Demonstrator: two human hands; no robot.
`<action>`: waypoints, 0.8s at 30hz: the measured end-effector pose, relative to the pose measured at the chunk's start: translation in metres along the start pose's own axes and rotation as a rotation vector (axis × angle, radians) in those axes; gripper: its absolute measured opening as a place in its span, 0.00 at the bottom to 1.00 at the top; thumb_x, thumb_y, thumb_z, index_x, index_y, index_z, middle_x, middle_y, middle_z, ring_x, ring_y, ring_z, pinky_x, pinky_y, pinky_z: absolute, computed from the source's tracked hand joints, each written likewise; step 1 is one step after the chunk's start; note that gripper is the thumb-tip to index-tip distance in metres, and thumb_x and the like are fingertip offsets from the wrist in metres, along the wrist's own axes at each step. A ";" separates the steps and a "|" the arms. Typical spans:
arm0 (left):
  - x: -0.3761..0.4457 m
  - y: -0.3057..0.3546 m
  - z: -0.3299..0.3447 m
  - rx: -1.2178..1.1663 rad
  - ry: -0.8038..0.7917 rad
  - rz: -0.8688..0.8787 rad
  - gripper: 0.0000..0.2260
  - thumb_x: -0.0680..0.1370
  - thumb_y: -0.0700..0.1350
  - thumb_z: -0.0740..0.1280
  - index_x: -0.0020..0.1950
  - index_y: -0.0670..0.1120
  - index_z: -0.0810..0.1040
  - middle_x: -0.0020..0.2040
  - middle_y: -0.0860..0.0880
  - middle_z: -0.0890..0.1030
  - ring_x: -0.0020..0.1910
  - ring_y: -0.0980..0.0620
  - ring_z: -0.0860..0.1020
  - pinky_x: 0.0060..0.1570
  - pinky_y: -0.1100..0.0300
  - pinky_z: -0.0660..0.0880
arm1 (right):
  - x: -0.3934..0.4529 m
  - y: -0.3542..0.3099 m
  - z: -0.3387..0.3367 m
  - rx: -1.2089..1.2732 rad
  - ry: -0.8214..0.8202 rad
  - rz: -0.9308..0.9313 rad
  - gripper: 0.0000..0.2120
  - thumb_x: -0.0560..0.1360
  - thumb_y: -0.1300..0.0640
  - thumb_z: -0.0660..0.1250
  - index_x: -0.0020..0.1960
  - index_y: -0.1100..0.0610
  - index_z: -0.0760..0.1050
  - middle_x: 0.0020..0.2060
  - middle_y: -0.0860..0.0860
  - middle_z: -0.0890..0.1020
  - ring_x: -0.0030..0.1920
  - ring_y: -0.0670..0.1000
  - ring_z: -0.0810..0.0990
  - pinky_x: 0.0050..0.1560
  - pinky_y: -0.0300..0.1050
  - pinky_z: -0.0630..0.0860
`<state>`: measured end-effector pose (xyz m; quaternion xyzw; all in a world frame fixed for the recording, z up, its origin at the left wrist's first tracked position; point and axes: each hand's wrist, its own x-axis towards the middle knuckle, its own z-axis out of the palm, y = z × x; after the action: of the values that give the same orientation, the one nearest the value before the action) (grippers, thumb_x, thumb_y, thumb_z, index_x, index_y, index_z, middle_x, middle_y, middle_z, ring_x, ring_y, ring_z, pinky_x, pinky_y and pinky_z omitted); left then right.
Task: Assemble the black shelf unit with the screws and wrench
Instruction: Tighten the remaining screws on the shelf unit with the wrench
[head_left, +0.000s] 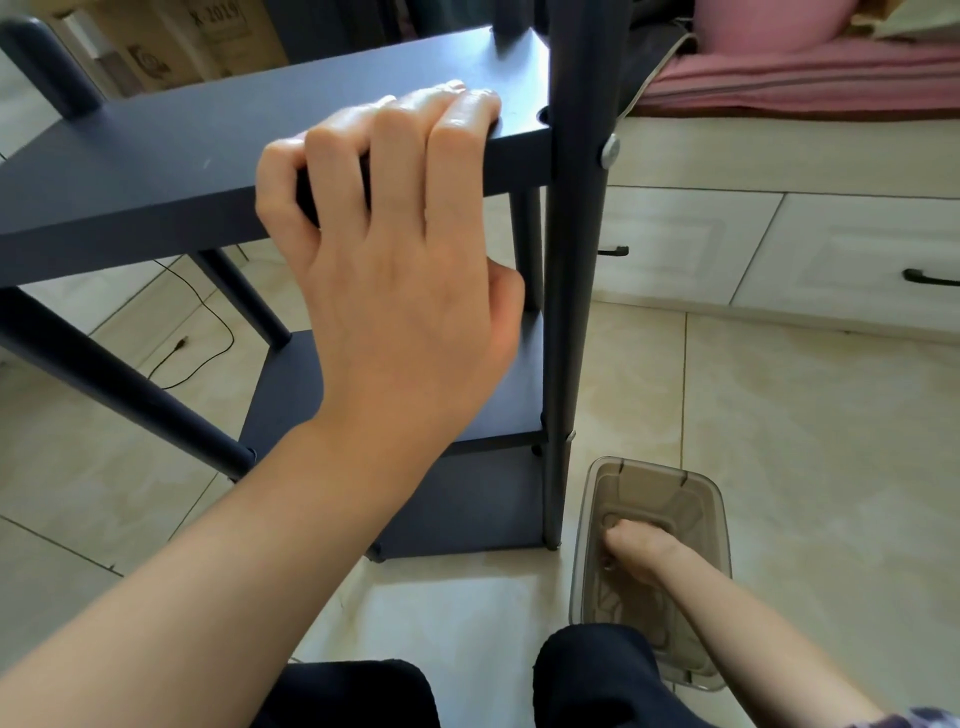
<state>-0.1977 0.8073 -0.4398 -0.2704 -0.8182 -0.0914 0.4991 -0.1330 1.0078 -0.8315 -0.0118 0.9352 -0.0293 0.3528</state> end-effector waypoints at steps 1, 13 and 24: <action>0.000 0.000 0.000 0.000 0.000 -0.001 0.25 0.69 0.39 0.66 0.67 0.41 0.77 0.64 0.45 0.79 0.61 0.39 0.76 0.62 0.45 0.64 | 0.000 0.000 0.000 0.008 0.000 -0.001 0.15 0.81 0.63 0.61 0.66 0.62 0.73 0.63 0.59 0.78 0.62 0.58 0.78 0.59 0.48 0.74; 0.000 -0.001 -0.004 -0.019 -0.043 0.013 0.26 0.68 0.39 0.66 0.68 0.42 0.77 0.65 0.45 0.79 0.62 0.40 0.76 0.62 0.47 0.63 | -0.010 0.004 -0.001 0.065 0.048 0.047 0.12 0.81 0.58 0.60 0.62 0.58 0.75 0.57 0.56 0.80 0.56 0.54 0.80 0.54 0.45 0.75; 0.000 -0.022 -0.022 -0.184 -0.204 0.092 0.26 0.73 0.38 0.62 0.73 0.41 0.73 0.70 0.43 0.76 0.71 0.42 0.72 0.69 0.48 0.63 | -0.100 -0.010 -0.094 0.310 0.448 -0.022 0.03 0.80 0.54 0.64 0.53 0.51 0.74 0.48 0.48 0.81 0.47 0.50 0.80 0.46 0.44 0.78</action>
<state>-0.1924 0.7796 -0.4263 -0.3600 -0.8396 -0.1151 0.3902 -0.1200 1.0061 -0.6939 0.0391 0.9741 -0.1777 0.1344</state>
